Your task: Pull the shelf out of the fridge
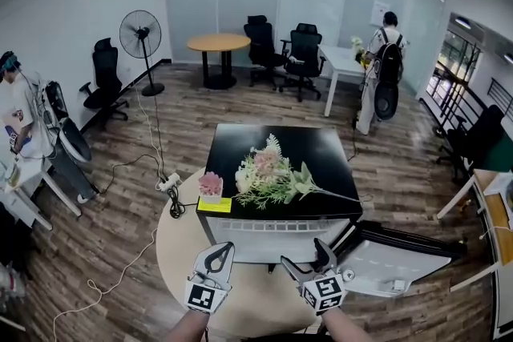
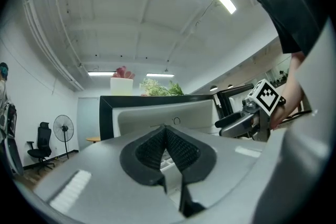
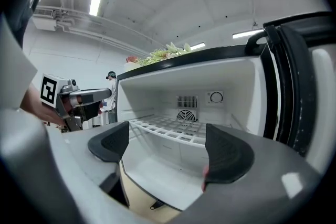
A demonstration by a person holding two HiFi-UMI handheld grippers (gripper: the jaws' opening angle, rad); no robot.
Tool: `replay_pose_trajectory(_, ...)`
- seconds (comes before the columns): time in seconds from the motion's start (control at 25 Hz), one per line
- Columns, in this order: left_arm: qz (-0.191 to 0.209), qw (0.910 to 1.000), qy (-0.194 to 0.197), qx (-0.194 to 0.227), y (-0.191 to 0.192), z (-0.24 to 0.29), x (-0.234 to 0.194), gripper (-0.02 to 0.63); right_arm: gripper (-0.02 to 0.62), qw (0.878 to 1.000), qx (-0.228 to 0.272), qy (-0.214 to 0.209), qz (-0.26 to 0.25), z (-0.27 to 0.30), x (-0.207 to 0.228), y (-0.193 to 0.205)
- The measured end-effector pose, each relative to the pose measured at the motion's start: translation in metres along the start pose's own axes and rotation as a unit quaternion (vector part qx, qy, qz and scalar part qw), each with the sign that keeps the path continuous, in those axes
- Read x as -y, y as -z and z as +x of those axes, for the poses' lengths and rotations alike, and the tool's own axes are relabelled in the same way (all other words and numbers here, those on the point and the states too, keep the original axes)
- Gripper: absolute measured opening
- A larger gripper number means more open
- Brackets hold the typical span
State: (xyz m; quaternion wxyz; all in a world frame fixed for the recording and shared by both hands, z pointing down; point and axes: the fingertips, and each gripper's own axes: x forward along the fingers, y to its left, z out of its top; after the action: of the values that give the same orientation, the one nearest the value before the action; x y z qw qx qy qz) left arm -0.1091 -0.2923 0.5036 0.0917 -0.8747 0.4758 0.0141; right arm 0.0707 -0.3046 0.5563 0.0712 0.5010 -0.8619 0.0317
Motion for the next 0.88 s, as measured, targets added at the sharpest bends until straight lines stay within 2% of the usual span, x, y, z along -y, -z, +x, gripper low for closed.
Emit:
replay_pose_trajectory(0.2, -0.001, 1.0, -0.004, -0.004, 0.001, 0.004, -0.003, 0.0, 0.437, 0.998, 0.017, 0.002, 0.06, 0.013, 0.01, 0.003)
replay_pose_trajectory(0.36, 0.004, 0.9999, -0.01, -0.006, -0.001, 0.005, -0.009, 0.0, 0.428, 0.986, 0.008, -0.012, 0.167, 0.026, 0.014, 0.014)
replay_pose_trajectory(0.48, 0.008, 0.9999, -0.01, -0.008, -0.003, 0.008, -0.011, 0.0, 0.422, 0.963, 0.005, -0.022, 0.267, 0.036, 0.019, 0.021)
replay_pose_trajectory(0.64, 0.005, 0.9999, -0.008, -0.01, -0.001, 0.008, -0.01, 0.0, 0.422, 0.917, 0.003, -0.03, 0.398, 0.046, 0.026, 0.037)
replay_pose_trajectory(0.76, 0.005, 0.9998, -0.008, -0.018, 0.003, 0.006, -0.011, 0.0, 0.411, 0.888, 0.011, -0.031, 0.458, 0.052, 0.033, 0.041)
replay_pose_trajectory(0.88, 0.009, 0.9997, -0.007, -0.021, 0.004, 0.004, -0.012, 0.0, 0.39, 0.869, 0.018, -0.033, 0.493, 0.058, 0.035, 0.041)
